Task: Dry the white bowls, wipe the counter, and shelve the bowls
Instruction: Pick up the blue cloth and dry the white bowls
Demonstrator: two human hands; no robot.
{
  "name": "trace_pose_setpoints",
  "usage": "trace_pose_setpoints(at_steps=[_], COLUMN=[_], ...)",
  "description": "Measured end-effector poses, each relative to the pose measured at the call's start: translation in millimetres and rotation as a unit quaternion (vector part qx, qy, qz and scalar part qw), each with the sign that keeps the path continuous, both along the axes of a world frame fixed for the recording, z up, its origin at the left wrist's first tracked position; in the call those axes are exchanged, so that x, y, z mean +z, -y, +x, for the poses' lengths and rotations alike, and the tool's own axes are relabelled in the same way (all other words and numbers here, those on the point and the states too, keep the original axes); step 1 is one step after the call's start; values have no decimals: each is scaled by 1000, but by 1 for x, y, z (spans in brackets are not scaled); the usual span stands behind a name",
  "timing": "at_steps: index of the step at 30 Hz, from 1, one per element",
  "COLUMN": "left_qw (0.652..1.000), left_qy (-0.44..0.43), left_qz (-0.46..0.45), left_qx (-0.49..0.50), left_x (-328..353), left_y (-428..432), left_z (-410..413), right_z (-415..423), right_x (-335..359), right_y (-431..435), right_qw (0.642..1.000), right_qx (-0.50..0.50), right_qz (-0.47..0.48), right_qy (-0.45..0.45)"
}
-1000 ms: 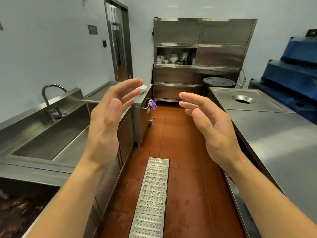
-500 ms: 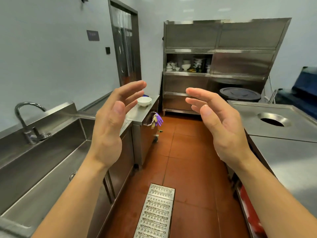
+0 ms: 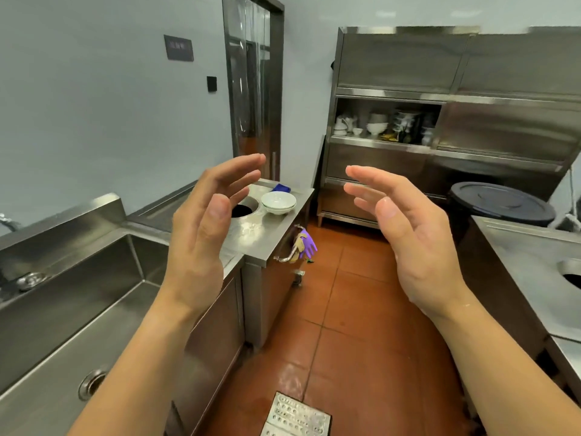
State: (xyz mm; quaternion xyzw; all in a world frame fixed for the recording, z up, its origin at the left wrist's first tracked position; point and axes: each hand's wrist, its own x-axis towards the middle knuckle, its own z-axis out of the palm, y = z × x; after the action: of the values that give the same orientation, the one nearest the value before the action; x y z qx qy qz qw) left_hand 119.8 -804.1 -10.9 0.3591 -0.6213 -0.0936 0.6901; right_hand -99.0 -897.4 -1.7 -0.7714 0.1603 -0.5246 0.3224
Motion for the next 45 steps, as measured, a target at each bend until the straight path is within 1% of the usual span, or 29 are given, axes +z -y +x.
trace_pose_setpoints(at_steps=[6,10,17,21,25,31,36,41,45], left_qw=[1000,1000,999,998,995,989,983,977,970], left_qy=[-2,-4,-3,-4,-15,-31,-59,-73,-90], left_qz=[-1,5,22,29,35,47,42,60,91], left_qx=[-2,1,28,58,88,138,171,191,205], left_x=[15,8,-11,-7,-7,-28,-52,-65,-80], left_y=[147,230,385,475,545,639,721,798,852], left_z=[46,68,83,87,104,155,217,272,305], right_z=[48,65,90,102,128,194,266,338,387], right_x=[8,1,-20,-15,-12,-28,-50,-61,-81], right_y=[138,220,386,487,569,682,775,855,909], right_qw=[1000,1000,1000,998,996,987,983,978,970], right_qx=[-8,-7,26,60,86,156,175,193,218], right_qz=[-3,-3,-2,15,28,45,47,49,75], right_qy=[-8,-5,-5,-1,-8,-8,-30,-57,-80])
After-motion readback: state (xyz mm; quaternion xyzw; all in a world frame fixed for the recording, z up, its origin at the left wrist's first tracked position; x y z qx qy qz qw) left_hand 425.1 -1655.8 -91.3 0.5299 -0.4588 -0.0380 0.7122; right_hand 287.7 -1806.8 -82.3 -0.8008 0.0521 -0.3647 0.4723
